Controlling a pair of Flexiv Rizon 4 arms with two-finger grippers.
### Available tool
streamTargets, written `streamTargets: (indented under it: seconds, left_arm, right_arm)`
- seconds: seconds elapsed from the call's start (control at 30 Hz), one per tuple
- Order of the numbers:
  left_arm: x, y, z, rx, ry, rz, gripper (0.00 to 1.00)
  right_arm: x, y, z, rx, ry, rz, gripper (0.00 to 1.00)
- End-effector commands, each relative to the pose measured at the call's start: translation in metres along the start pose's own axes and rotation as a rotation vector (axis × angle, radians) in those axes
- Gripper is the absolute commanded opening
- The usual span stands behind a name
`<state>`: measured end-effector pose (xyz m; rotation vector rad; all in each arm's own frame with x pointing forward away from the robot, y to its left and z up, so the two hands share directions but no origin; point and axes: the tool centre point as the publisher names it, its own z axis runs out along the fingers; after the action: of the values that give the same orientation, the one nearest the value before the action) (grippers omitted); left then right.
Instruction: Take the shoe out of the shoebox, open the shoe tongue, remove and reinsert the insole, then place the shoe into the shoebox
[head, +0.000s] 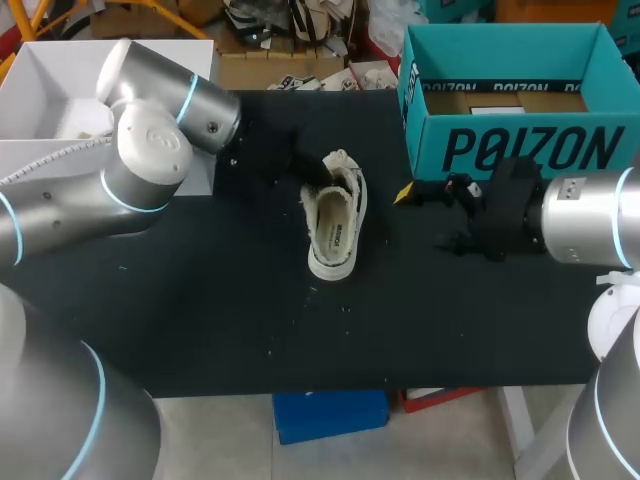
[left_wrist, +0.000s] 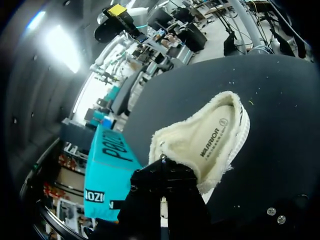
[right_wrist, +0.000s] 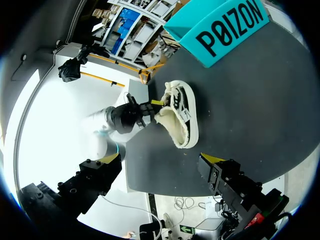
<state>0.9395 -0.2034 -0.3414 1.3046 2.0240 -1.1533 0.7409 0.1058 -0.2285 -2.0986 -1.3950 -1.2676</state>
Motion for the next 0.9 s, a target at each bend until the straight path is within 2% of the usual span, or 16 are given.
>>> streamTargets:
  seconds: [0.03,0.37,0.6,0.67,0.7,0.77,0.8,0.9]
  left_arm:
    - [0.013,-0.009,-0.001,0.0,0.009,-0.008,0.0]
    - [0.027,-0.029,0.002,0.032,0.062,-0.004,0.0]
    - [0.013,-0.037,-0.038,0.002,0.099,0.058,0.0]
    - [0.009,-0.04,-0.053,-0.007,0.125,0.081,0.23]
    - [0.007,-0.041,-0.059,-0.016,0.138,0.092,0.25]
    - [0.006,-0.04,-0.069,-0.037,0.165,0.111,0.39]
    - [0.006,-0.039,-0.072,-0.047,0.181,0.122,0.44]
    - [0.007,-0.034,-0.078,-0.074,0.242,0.164,0.46]
  right_arm:
    - [0.0,0.0,0.0,0.0,0.0,0.0,1.0]
    - [0.0,0.0,0.0,0.0,0.0,0.0,1.0]
    - [0.0,0.0,0.0,0.0,0.0,0.0,1.0]
    - [0.0,0.0,0.0,0.0,0.0,0.0,1.0]
    - [0.0,0.0,0.0,0.0,0.0,0.0,1.0]
    - [0.0,0.0,0.0,0.0,0.0,0.0,1.0]
    - [0.0,0.0,0.0,0.0,0.0,0.0,1.0]
    - [0.0,0.0,0.0,0.0,0.0,0.0,1.0]
